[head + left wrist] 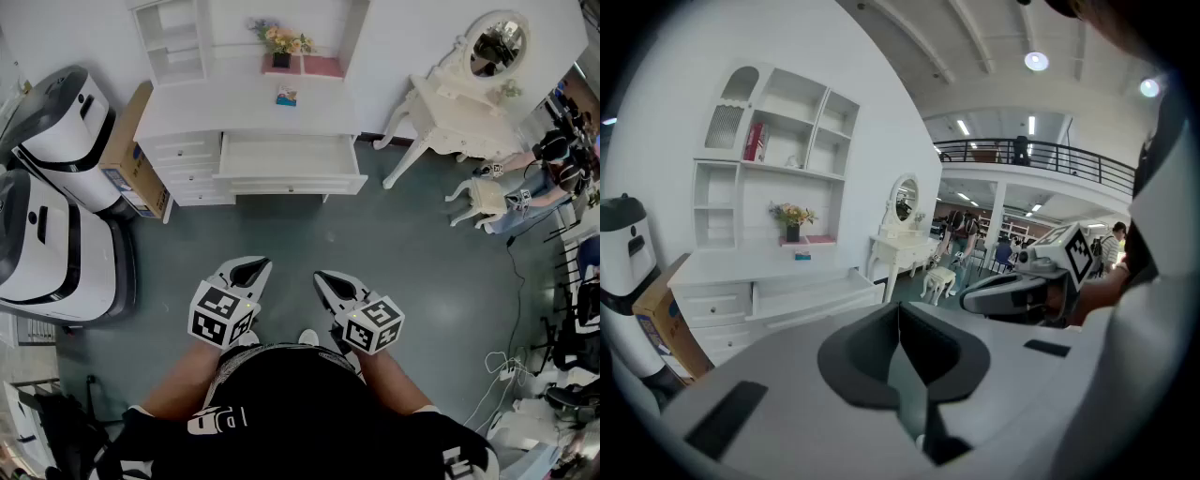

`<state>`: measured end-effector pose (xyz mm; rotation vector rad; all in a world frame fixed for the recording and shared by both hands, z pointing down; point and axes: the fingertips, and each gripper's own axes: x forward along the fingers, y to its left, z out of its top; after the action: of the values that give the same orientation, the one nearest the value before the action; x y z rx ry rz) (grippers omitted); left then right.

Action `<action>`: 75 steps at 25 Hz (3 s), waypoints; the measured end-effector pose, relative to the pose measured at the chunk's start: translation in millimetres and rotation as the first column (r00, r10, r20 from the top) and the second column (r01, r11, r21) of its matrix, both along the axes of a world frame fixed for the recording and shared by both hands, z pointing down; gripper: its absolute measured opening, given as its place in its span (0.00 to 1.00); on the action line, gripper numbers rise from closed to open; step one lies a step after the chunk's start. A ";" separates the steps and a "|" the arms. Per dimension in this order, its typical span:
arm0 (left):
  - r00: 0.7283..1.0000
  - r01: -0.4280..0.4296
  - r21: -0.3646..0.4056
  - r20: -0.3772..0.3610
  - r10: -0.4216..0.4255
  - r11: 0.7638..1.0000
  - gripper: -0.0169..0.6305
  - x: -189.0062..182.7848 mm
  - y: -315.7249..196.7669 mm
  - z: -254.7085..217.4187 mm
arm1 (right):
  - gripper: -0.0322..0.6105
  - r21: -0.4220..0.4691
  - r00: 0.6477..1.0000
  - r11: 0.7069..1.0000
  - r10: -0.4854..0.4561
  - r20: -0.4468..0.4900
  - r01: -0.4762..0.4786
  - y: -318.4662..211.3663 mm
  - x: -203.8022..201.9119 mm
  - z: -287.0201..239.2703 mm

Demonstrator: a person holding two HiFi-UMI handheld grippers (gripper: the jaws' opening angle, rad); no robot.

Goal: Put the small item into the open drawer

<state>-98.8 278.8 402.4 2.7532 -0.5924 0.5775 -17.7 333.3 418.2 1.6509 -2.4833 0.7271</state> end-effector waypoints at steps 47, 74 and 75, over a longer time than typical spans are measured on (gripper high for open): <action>0.997 -0.070 -0.195 -0.041 0.063 0.978 0.05 -90.7 -41.8 46.7 | 0.06 -0.071 0.986 0.984 0.163 0.015 -0.162 -41.0 -75.7 24.0; 0.999 -0.019 -0.125 0.034 0.024 0.992 0.05 26.8 -175.8 48.7 | 0.06 -0.079 0.979 0.979 0.194 0.062 -0.189 -174.7 66.2 43.3; 0.999 -0.012 -0.122 0.036 0.017 0.992 0.05 32.5 -181.6 49.0 | 0.06 -0.079 0.980 0.980 0.189 0.063 -0.184 -179.7 72.4 43.7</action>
<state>-66.3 97.2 451.4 2.6397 -0.5280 0.6475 54.7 153.5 461.9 1.8809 -2.3371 0.8983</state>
